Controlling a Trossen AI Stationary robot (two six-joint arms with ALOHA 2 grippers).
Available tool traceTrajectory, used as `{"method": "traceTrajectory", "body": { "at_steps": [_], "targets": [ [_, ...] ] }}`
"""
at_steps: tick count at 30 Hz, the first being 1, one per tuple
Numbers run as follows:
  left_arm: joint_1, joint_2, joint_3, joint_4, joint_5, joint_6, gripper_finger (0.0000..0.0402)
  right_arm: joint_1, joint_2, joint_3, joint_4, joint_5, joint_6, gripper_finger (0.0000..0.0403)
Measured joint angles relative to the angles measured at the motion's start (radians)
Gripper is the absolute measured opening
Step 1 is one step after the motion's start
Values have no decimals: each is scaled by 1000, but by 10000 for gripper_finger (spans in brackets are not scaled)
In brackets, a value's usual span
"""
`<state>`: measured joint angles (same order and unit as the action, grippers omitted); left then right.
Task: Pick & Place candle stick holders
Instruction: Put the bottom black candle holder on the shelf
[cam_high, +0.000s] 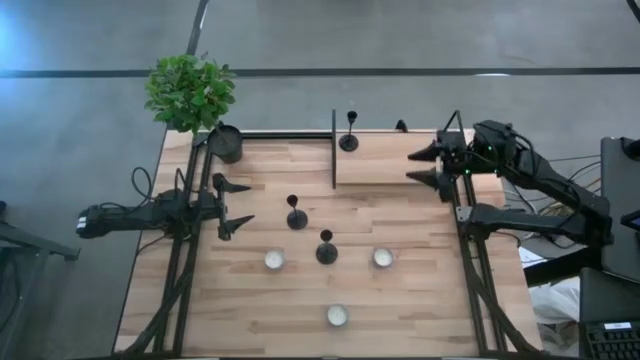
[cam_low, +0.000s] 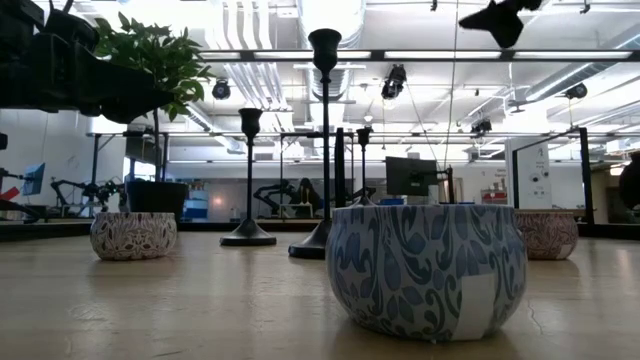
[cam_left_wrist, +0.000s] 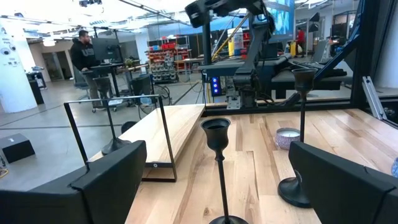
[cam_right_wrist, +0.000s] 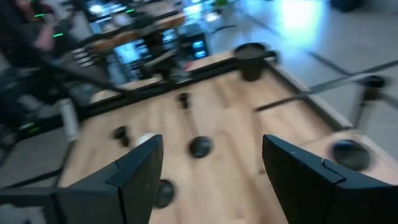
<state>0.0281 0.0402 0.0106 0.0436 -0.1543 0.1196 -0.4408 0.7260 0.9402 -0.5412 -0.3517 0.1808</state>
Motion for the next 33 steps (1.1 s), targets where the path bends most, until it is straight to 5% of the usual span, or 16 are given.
{"method": "traceTrajectory", "body": {
  "at_steps": [16,26,33],
  "targets": [
    [0,0,0,0,0,0,399,443,250,0,181,111,135,224],
    [0,0,0,0,0,0,399,565,427,0,201,280,144,221],
    [0,0,0,0,0,0,399,581,582,-14,333,303,126,220]
  ]
}}
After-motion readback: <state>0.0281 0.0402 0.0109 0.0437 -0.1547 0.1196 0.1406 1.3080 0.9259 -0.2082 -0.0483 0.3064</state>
